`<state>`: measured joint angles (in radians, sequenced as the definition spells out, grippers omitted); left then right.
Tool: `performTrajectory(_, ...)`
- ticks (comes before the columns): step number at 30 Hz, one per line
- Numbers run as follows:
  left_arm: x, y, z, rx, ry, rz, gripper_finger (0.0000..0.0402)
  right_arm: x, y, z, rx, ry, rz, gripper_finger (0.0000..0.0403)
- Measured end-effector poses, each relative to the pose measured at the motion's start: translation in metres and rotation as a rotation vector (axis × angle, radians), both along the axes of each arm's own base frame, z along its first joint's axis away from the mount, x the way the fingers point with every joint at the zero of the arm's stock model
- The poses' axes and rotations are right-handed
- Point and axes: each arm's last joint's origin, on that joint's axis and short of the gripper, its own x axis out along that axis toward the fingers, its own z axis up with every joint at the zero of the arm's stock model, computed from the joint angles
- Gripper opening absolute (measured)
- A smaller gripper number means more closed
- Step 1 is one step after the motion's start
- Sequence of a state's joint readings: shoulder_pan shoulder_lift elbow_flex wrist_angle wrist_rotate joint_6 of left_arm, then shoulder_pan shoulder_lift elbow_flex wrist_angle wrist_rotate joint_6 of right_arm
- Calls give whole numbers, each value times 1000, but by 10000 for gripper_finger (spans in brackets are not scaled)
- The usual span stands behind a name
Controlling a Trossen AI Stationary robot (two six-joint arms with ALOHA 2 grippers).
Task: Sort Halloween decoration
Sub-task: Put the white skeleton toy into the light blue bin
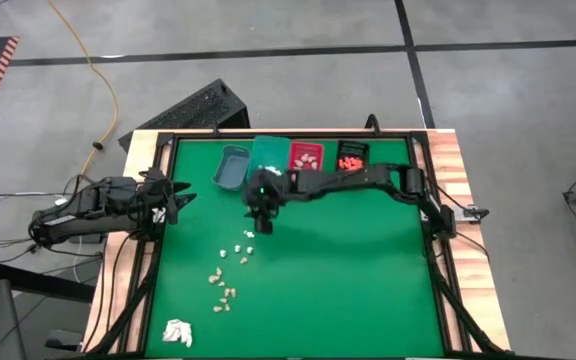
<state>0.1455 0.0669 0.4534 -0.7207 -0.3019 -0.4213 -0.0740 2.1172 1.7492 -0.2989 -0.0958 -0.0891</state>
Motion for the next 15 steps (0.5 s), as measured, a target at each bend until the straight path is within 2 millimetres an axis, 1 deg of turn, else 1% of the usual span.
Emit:
performTrajectory(3, 0, 0, 0, -6, -2, 3, 210, -1, 17, -19, 9, -25, -22, 164)
performTrajectory(8, 0, 1, 0, 1, 0, 23, 210, -9, 38, -53, 28, -72, -76, 163)
performTrajectory(12, -1, 2, 0, 12, 3, 60, 210, -12, 52, -59, 15, -166, -117, 163)
performTrajectory(15, -1, 2, 0, 13, 5, 63, 210, -17, 60, -68, -32, -180, -157, 163)
